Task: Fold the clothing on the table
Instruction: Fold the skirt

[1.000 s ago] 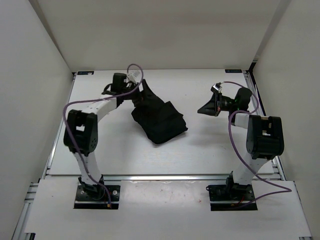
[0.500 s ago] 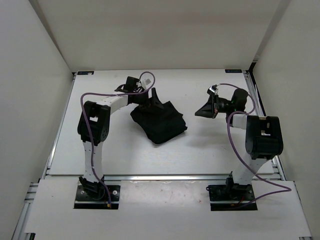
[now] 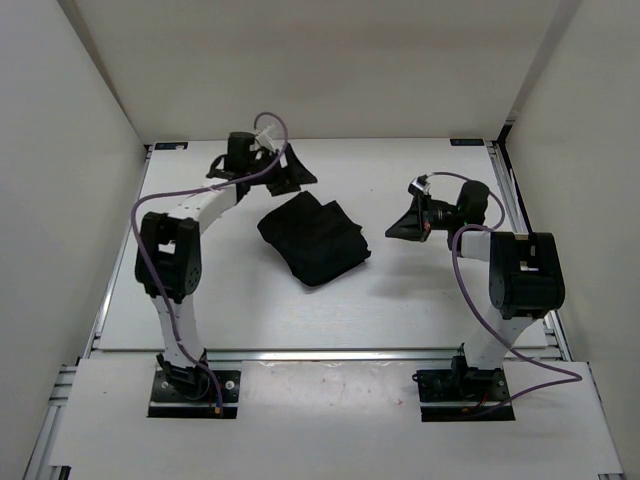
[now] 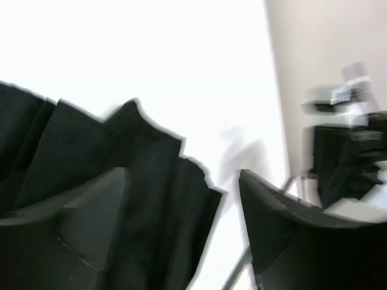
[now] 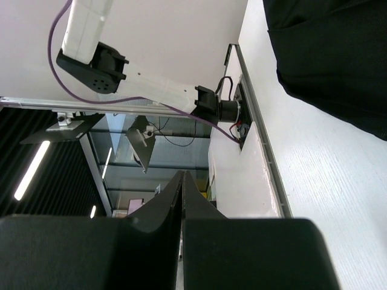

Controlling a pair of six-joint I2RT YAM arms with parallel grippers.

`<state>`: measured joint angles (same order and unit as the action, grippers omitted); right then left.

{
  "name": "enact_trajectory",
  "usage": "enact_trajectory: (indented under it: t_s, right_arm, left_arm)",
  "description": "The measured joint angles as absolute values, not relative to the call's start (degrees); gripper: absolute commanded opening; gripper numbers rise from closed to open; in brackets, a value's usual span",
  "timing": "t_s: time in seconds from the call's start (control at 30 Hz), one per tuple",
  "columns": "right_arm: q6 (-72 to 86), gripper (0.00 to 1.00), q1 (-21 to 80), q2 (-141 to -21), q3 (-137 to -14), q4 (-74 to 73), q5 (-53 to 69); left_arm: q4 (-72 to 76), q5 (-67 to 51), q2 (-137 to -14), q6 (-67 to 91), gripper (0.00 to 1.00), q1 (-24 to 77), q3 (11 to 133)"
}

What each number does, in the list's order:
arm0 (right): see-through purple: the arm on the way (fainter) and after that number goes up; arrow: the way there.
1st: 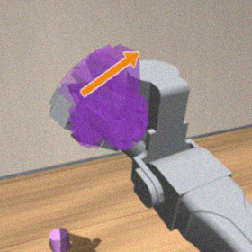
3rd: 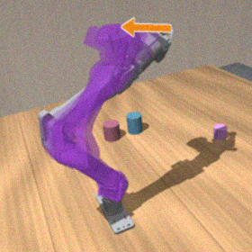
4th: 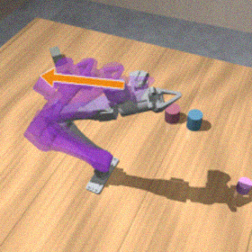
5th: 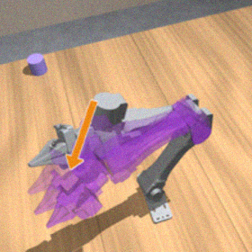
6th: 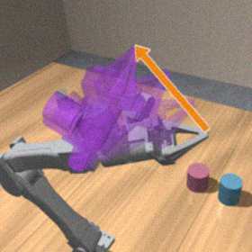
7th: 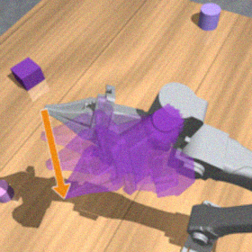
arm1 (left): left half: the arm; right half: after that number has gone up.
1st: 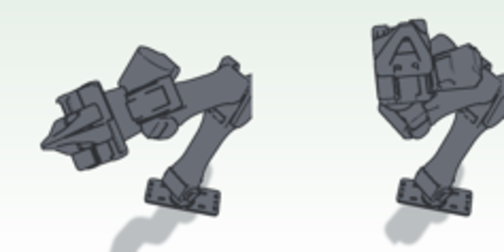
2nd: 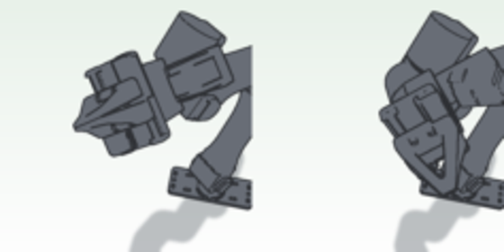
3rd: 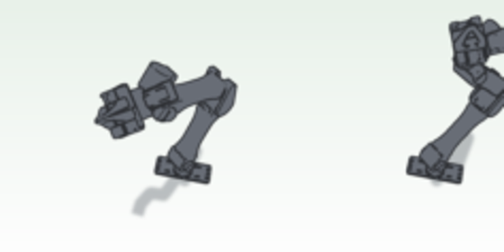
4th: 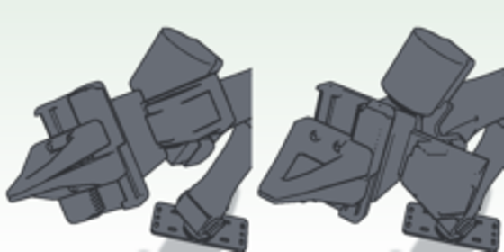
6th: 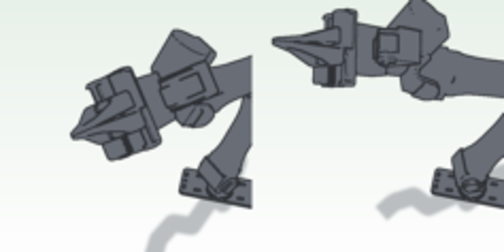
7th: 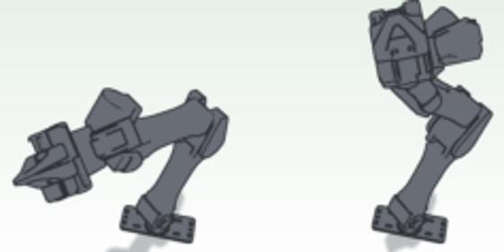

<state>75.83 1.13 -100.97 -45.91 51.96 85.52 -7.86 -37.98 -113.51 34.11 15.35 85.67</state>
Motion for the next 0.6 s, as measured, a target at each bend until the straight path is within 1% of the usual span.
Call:
enact_trajectory:
  t_s: [0.03,0.07,0.1,0.17,0.2,0.3,0.4,0.6]
  right_arm:
    - [75.83,0.00,1.13,-100.97,-45.91,51.96,85.49]
    - [75.81,0.00,1.13,-100.97,-45.91,51.96,85.52]
    - [75.81,0.00,1.13,-100.97,-45.91,51.96,85.49]
    - [75.72,0.00,1.10,-100.97,-45.91,51.92,85.49]
    - [75.66,0.00,1.06,-100.97,-45.91,51.79,85.49]
    - [74.98,0.00,0.71,-100.97,-45.93,50.94,85.49]
    - [74.59,0.00,0.40,-100.97,-45.93,50.52,85.49]
    - [74.37,0.00,0.36,-100.97,-45.93,49.67,85.47]
  left_arm:
    - [-6.28,-38.81,-111.81,35.51,0.69,14.37,85.12]
    - [-4.54,-39.55,-109.84,36.49,0.56,13.61,83.94]
    - [-3.46,-40.03,-107.85,37.23,0.48,12.75,82.30]
    - [-2.02,-41.17,-104.09,38.50,0.22,11.38,77.93]
    - [-1.50,-41.76,-102.74,39.13,0.00,11.09,75.70]
    - [0.64,-44.34,-100.73,41.01,0.00,11.38,68.55]
    - [1.30,-46.13,-101.30,42.11,0.00,12.29,63.22]
    - [1.37,-48.31,-104.68,42.41,0.00,13.06,61.43]
